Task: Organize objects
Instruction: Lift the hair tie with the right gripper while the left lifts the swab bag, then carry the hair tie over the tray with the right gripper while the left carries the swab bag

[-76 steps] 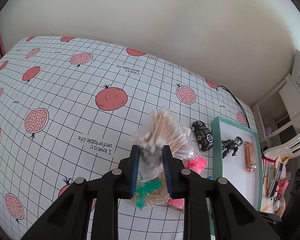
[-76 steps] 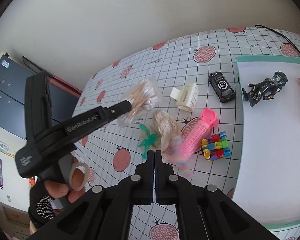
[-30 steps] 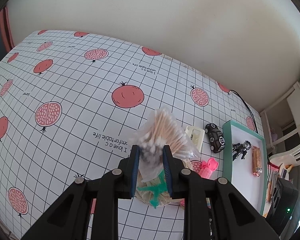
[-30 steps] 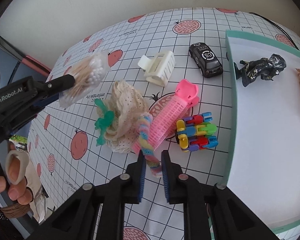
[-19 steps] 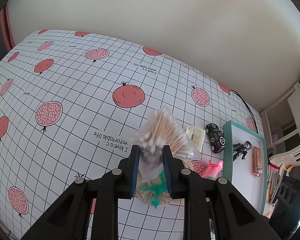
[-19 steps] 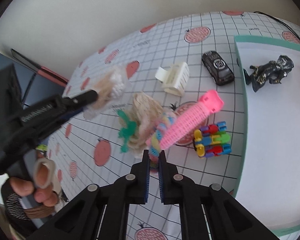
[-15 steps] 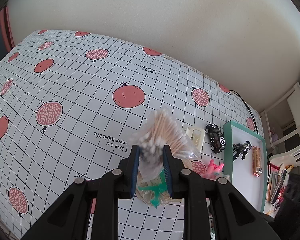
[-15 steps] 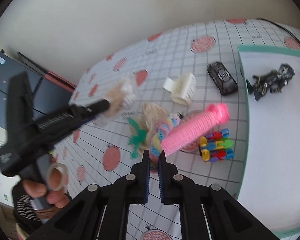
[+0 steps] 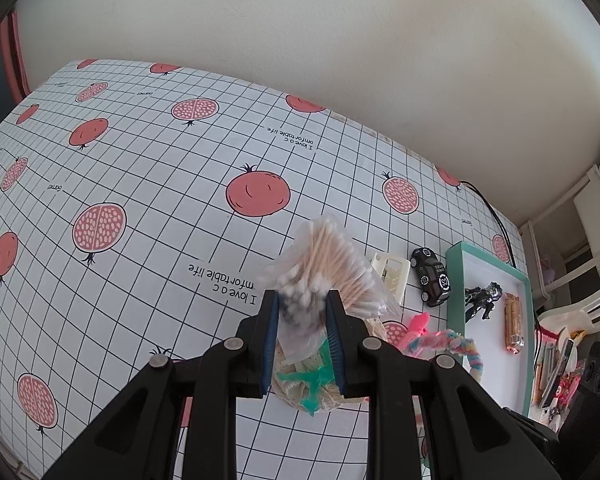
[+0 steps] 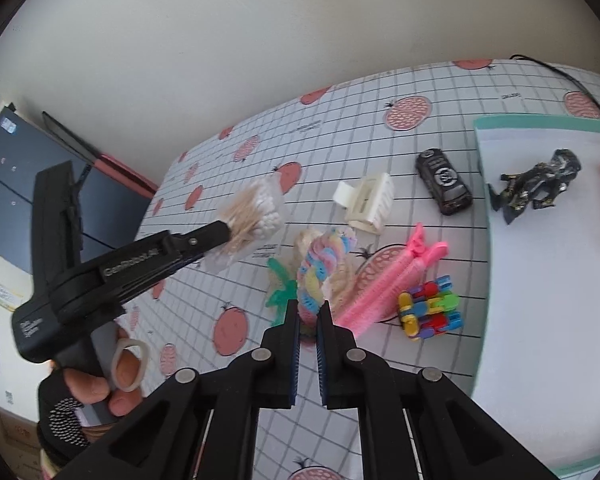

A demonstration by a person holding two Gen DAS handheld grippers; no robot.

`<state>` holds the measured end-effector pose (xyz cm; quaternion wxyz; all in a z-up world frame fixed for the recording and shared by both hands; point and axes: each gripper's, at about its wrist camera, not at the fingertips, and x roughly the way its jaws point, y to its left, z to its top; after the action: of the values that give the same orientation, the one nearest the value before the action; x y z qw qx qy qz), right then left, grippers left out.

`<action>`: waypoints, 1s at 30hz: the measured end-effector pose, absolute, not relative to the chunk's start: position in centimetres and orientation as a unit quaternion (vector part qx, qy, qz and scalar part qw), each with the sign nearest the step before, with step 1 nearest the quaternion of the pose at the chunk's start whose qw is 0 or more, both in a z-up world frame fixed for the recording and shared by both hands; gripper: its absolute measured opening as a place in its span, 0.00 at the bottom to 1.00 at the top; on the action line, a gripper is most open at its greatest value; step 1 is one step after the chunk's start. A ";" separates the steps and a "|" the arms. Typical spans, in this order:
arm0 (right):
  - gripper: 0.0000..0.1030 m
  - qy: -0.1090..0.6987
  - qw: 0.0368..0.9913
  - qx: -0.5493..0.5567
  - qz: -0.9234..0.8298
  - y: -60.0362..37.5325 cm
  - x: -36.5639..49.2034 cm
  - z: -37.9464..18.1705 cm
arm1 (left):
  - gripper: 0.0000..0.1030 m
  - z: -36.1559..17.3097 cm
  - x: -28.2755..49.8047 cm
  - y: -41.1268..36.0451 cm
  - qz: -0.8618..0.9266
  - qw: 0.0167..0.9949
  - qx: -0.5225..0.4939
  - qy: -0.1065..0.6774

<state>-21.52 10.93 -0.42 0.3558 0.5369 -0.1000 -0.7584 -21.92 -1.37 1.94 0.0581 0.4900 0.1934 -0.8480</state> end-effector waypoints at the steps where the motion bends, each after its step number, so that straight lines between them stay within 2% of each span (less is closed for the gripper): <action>1: 0.07 -0.101 0.351 0.535 -0.761 11.1 -21.6 -0.4 | 0.24 2.0 -21.9 -1.3 -0.849 0.058 0.489 0.193; 11: 0.07 -0.131 0.301 0.487 -0.809 15.3 -22.4 1.8 | 0.23 5.3 -21.3 0.2 -0.872 0.048 0.451 0.183; 13: 0.07 -0.134 0.291 0.479 -0.817 16.1 -22.5 2.3 | 0.21 6.2 -21.2 1.0 -0.878 0.043 0.441 0.181; 15: 0.07 -0.137 0.280 0.471 -0.825 17.3 -22.5 2.9 | 0.12 7.0 -21.3 1.9 -0.883 0.034 0.433 0.179; 21: 0.07 -0.149 0.261 0.474 -0.827 20.3 -22.9 2.7 | 0.12 7.4 -21.9 5.1 -0.885 0.011 0.436 0.162; 27: 0.07 -0.142 0.249 0.480 -0.829 21.5 -23.1 2.2 | 0.12 5.9 -22.4 5.3 -0.876 0.034 0.457 0.151; 30: 0.07 -0.147 0.240 0.490 -0.825 22.1 -23.4 1.4 | 0.16 4.5 -22.8 5.2 -0.867 0.043 0.473 0.152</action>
<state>-23.39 22.13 1.41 0.2400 0.4904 -0.1473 -0.8247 -22.78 5.16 4.53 0.0429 0.4730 0.1521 -0.8668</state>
